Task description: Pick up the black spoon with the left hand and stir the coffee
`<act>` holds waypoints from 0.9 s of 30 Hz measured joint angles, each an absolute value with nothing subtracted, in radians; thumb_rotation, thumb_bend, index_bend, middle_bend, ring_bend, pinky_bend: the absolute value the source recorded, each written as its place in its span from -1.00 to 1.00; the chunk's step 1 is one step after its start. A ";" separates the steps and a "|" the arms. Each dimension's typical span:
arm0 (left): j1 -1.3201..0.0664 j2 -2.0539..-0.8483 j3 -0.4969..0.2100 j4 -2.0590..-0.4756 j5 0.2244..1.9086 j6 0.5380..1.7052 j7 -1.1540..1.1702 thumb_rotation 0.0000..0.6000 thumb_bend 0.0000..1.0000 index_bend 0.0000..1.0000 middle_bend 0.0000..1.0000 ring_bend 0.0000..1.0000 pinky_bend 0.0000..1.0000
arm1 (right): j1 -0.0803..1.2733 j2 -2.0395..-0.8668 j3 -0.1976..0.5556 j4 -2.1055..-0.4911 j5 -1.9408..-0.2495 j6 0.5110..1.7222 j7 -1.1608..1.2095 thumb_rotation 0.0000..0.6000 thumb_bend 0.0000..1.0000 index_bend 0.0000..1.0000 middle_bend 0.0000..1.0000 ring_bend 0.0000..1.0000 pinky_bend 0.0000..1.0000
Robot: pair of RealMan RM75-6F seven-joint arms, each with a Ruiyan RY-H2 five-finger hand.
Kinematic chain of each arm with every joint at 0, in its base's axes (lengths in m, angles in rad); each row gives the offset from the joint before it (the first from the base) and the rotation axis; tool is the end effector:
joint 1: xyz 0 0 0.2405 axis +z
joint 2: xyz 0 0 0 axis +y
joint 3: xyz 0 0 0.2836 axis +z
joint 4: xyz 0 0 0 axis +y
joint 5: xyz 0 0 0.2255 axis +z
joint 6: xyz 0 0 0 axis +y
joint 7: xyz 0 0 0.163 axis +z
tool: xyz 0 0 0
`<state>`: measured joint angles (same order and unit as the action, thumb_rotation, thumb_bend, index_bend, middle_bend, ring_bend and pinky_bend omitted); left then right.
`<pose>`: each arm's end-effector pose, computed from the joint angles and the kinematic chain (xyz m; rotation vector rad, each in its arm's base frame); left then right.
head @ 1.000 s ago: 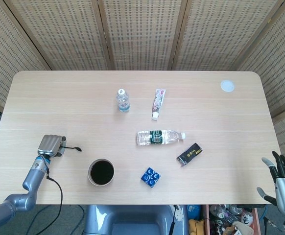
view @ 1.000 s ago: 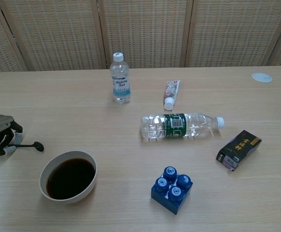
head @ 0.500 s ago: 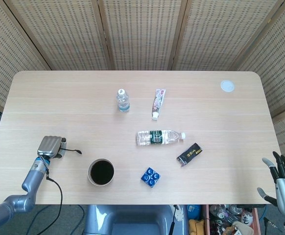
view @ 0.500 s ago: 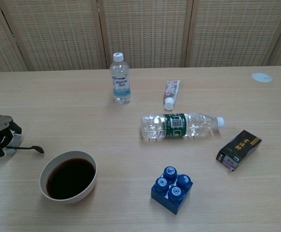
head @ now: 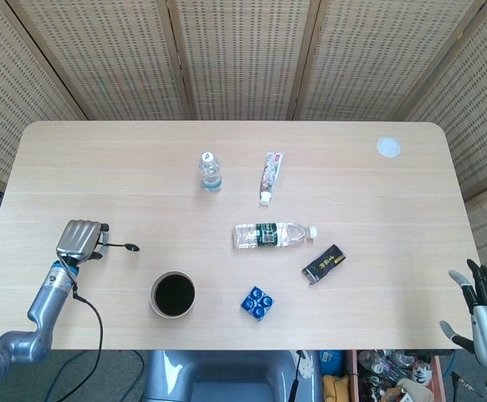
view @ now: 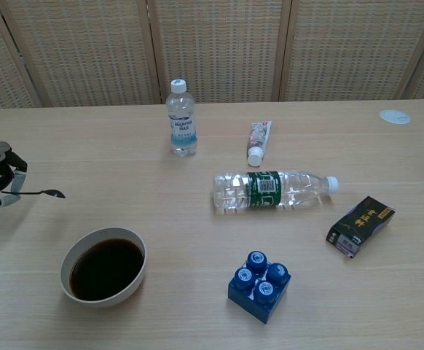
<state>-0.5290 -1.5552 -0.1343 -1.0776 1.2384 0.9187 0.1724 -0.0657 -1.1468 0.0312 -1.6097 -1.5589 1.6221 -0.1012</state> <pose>-0.3337 0.3768 0.0010 -1.6872 -0.9207 -0.6159 -0.3501 -0.1468 0.1614 1.3081 -0.8276 0.8329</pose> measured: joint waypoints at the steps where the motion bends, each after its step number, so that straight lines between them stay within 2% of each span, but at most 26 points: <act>1: -0.530 -1.546 -0.134 -1.090 1.245 0.927 0.179 1.00 -0.22 0.36 0.62 0.35 0.44 | -0.066 -1.147 0.031 -1.609 -1.560 1.623 -0.100 1.00 -0.60 -0.57 -0.77 -1.00 -1.00; 14: -0.544 -1.413 -0.087 -1.271 1.442 1.087 0.374 1.00 -0.22 0.40 0.58 0.35 0.42 | -0.064 -1.150 0.032 -1.606 -1.570 1.627 -0.094 1.00 -0.60 -0.57 -0.77 -1.00 -1.00; 27: -0.598 -1.391 0.011 -1.303 1.758 1.198 0.588 1.00 -0.22 0.42 0.52 0.29 0.40 | -0.067 -1.156 0.032 -1.599 -1.577 1.636 -0.080 1.00 -0.60 -0.57 -0.77 -1.00 -1.00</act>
